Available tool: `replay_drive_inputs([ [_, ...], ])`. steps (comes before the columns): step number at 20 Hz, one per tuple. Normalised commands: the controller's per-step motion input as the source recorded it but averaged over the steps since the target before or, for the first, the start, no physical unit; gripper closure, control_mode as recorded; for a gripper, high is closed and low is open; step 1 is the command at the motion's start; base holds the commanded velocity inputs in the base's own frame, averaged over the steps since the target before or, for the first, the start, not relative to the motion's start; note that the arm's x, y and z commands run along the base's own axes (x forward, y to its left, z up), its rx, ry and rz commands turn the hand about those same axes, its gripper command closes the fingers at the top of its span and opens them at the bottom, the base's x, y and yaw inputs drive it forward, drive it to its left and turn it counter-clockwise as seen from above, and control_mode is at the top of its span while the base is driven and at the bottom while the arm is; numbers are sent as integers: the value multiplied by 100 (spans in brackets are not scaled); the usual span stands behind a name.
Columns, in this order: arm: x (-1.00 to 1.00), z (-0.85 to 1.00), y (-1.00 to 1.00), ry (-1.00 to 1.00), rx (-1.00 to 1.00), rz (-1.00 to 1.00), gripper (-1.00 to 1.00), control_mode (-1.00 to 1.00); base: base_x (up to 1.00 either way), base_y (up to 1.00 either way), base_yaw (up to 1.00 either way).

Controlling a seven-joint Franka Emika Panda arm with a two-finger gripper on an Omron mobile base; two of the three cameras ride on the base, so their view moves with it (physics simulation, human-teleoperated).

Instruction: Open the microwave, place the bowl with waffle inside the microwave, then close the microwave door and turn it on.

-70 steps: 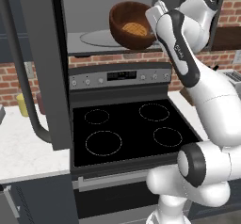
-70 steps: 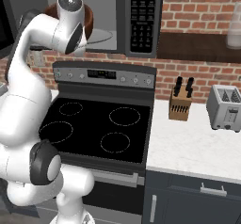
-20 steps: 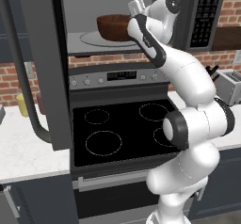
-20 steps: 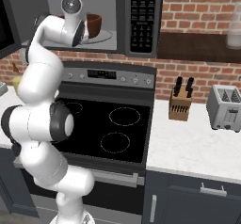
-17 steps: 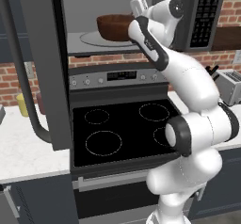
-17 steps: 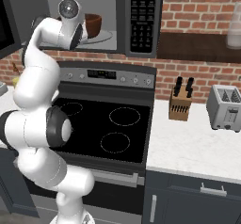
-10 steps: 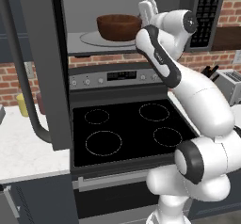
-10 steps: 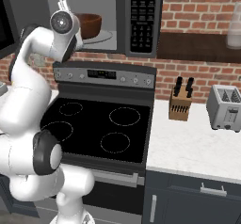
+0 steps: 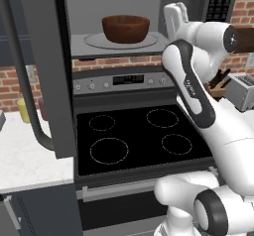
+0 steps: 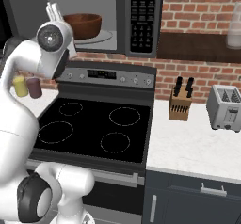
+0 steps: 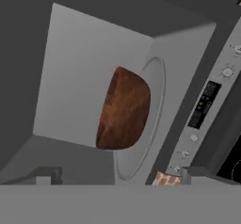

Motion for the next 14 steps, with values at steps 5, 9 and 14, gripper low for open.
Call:
replay_drive_inputs([
  [5,-50,-35,32,29,-9,24,-100,-100,0,0,0],
  [9,-24,-56,61,33,-7,33,-100,-100,0,0,0],
  [14,-21,-62,48,20,0,28,-100,-100,0,0,0],
])
